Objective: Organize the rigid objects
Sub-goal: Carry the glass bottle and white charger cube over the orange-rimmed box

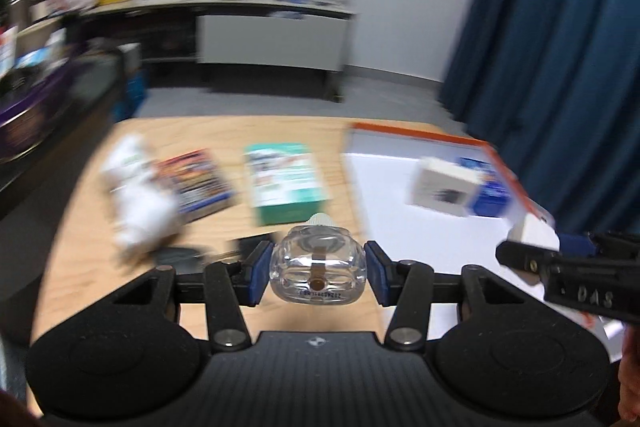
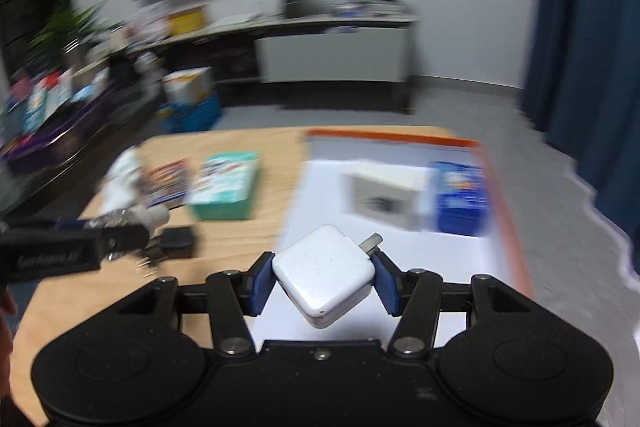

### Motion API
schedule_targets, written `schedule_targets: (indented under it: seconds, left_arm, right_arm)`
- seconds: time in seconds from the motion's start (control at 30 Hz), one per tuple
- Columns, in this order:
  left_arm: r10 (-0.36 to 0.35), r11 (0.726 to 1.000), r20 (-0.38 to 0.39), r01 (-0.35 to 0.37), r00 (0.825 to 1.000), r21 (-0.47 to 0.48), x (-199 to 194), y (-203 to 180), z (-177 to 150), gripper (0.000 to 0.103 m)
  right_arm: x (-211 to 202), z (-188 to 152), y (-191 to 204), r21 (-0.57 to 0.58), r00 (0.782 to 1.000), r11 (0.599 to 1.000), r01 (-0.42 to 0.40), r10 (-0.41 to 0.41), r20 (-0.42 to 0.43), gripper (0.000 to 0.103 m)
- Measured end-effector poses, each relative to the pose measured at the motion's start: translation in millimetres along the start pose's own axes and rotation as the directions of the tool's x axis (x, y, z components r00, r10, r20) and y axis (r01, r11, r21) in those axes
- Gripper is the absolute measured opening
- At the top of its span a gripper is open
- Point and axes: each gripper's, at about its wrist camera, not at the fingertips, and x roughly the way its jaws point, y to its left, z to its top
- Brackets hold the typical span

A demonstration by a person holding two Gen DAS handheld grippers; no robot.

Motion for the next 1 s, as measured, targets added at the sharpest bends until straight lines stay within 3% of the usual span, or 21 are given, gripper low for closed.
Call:
schedule_targets:
  seconds: [0.17, 0.27, 0.57, 1.0]
  left_arm:
    - [-0.096, 0.993, -0.014, 0.096, 0.995, 0.07, 19.5, -51.5, 13.8, 0.05]
    - [-0.116, 0.989, -0.022, 0.117, 0.993, 0.093, 27.7, -71.3, 18.5, 0.05]
    - [-0.086, 0.99, -0.047, 0.091, 0.995, 0.11, 44.8, -91.9, 18.6, 0.05]
    - [-0.051, 0.994, -0.068, 0.057, 0.996, 0.089, 55.2, -97.6, 25.9, 0.05]
  right_arm:
    - [-16.0, 10.4, -49.5, 0.056, 0.997, 0.996, 0.066, -0.067, 0.03, 0.064]
    - [-19.6, 14.8, -69.6, 0.081, 0.995, 0.993, 0.083, -0.086, 0.047, 0.064]
    - [-4.1, 16.3, -94.5, 0.094, 0.997, 0.994, 0.062, -0.065, 0.031, 0.064]
    - [12.1, 23.8, -98.5, 0.086, 0.999, 0.995, 0.042, -0.044, 0.019, 0.064]
